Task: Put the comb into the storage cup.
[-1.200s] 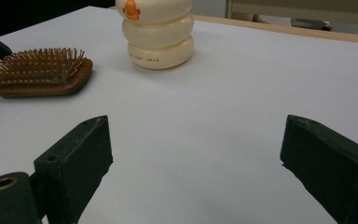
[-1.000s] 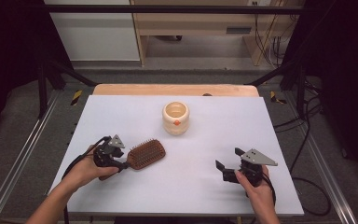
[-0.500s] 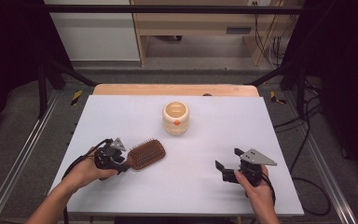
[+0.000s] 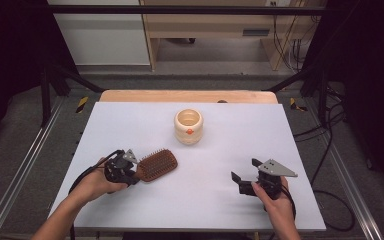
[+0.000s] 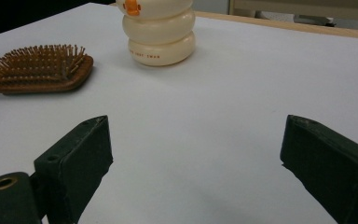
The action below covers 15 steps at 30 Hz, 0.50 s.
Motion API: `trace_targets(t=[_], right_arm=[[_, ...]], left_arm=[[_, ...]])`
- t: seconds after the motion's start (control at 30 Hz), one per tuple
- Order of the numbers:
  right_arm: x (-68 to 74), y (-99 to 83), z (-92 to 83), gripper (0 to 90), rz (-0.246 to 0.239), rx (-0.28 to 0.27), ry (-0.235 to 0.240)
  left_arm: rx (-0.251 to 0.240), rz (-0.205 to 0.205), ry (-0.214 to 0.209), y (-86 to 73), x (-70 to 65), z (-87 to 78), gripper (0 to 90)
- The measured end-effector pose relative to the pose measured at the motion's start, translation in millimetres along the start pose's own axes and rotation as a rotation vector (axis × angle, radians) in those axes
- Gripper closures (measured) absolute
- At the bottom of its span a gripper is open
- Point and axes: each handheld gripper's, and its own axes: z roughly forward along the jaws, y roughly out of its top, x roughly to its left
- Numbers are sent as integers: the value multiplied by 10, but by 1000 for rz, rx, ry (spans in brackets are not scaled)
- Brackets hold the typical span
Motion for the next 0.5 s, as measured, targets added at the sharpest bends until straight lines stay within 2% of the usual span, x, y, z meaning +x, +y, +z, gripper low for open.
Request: trace_targets(t=[0.07, 0.13, 0.27, 0.37, 0.5], right_arm=[[1, 1, 0, 91, -1, 1, 0], [1, 1, -1, 91, -3, 2, 1], [7, 2, 4, 91, -2, 4, 2], [9, 1, 8, 91, -4, 7, 9], [17, -6, 19, 90, 3, 10, 12]], left_arm=[[3, 13, 0, 5, -12, 0, 690], [4, 6, 2, 9, -22, 4, 716], [19, 5, 18, 30, -46, 5, 721], [21, -4, 23, 31, -46, 4, 722], [15, -1, 49, 24, -86, 1, 722]])
